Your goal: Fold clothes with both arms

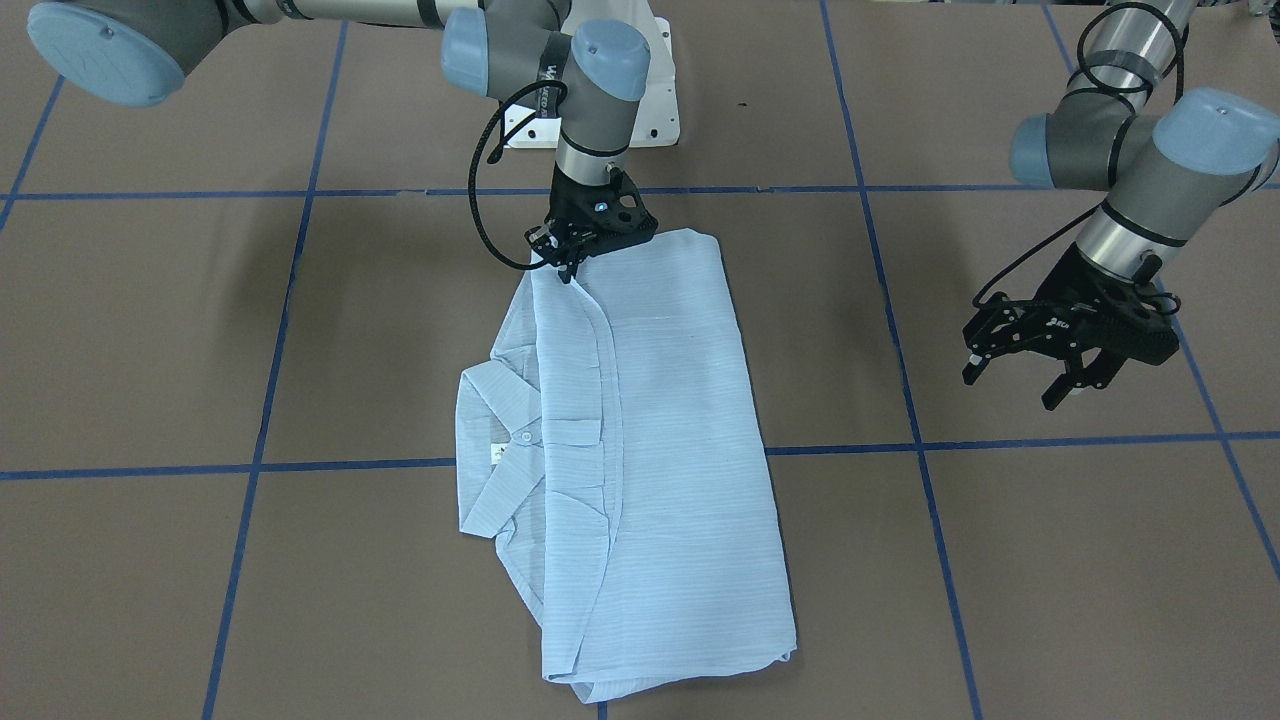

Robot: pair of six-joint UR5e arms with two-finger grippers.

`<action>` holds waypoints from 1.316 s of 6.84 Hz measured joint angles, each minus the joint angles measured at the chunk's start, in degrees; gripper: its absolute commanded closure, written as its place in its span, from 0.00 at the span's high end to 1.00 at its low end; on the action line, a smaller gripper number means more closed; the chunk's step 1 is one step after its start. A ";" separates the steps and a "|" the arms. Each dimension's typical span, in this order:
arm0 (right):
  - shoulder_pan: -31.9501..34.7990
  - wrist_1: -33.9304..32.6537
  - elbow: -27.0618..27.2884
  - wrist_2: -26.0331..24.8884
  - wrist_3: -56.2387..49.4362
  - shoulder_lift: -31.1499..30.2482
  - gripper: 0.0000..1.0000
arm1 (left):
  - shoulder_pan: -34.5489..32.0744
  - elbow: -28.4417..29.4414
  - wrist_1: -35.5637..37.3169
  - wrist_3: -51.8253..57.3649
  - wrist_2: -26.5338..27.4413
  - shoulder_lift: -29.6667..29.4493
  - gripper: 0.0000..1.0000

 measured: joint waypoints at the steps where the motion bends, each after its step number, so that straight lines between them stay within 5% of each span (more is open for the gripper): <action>1: -0.01 0.39 0.23 0.00 0.00 -0.14 0.00 | 0.00 0.00 0.00 0.00 0.02 -0.01 1.00; 3: 1.31 1.06 4.04 0.02 0.76 -2.55 0.00 | 0.00 0.09 0.00 0.00 0.03 -0.02 1.00; 6: 2.25 1.52 14.14 -0.36 17.61 -11.56 0.00 | 0.00 0.20 -0.06 0.00 -0.03 -0.07 1.00; 8: -0.43 7.28 15.09 -5.12 26.97 -16.74 0.44 | 0.00 0.25 -0.14 0.00 -0.01 -0.03 1.00; 9: -1.52 11.55 15.09 -7.24 29.09 -19.40 0.93 | 0.00 0.26 -0.16 0.02 -0.03 0.00 1.00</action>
